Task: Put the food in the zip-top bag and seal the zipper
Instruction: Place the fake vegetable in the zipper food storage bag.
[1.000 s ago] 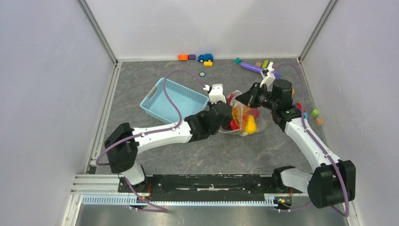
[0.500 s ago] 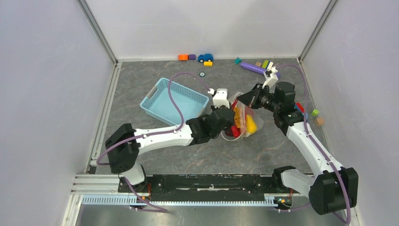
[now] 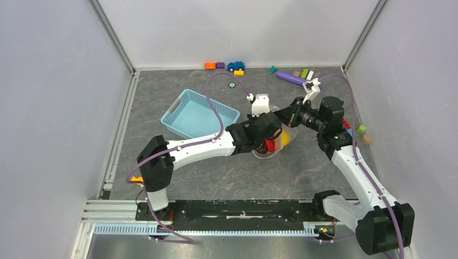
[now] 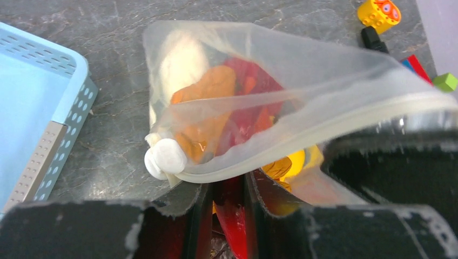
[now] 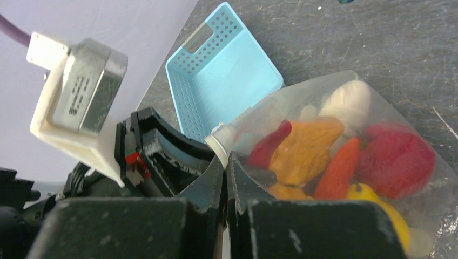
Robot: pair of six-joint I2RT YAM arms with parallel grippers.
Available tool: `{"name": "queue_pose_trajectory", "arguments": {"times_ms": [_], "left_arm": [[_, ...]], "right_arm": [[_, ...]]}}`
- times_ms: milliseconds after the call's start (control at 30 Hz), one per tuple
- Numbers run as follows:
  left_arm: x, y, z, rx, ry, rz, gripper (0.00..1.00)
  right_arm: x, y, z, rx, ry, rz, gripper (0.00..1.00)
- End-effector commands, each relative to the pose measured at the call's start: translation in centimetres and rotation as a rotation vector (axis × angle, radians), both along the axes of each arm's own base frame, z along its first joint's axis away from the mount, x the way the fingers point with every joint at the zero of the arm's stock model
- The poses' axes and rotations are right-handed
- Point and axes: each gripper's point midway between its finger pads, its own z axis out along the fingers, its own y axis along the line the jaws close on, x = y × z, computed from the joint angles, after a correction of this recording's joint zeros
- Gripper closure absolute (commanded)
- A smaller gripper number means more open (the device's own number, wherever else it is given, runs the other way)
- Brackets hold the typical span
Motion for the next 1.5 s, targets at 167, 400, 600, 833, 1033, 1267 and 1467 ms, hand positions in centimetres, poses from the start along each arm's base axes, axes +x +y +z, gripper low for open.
{"name": "queue_pose_trajectory", "arguments": {"times_ms": [167, 400, 600, 833, 1033, 1267, 1467], "left_arm": [[2.0, 1.1, 1.6, -0.058, 0.007, 0.127, 0.75], [1.5, 0.2, 2.9, -0.061, -0.004, 0.021, 0.30], [-0.2, -0.2, 6.3, -0.129, -0.090, -0.156, 0.10], [-2.7, 1.2, 8.3, -0.114, -0.144, -0.314, 0.00], [-2.2, 6.4, 7.8, -0.009, -0.165, -0.172, 0.00], [-0.8, 10.7, 3.0, 0.064, 0.026, -0.063, 0.00], [0.5, 10.8, -1.3, -0.049, 0.200, -0.093, 0.08]], "right_arm": [[-1.3, 0.3, 0.5, -0.016, -0.058, 0.061, 0.94], [-0.9, 0.0, -0.1, -0.039, -0.035, 0.035, 0.94], [-0.1, -0.6, -1.0, -0.075, -0.009, -0.010, 0.94], [0.5, -1.2, -2.3, -0.096, 0.030, -0.054, 0.94], [0.4, -1.3, -2.3, -0.101, 0.021, -0.053, 0.94], [0.3, -1.4, -2.4, -0.129, 0.004, -0.043, 0.94], [0.0, -1.6, -2.9, -0.163, 0.004, -0.032, 0.93]]}}
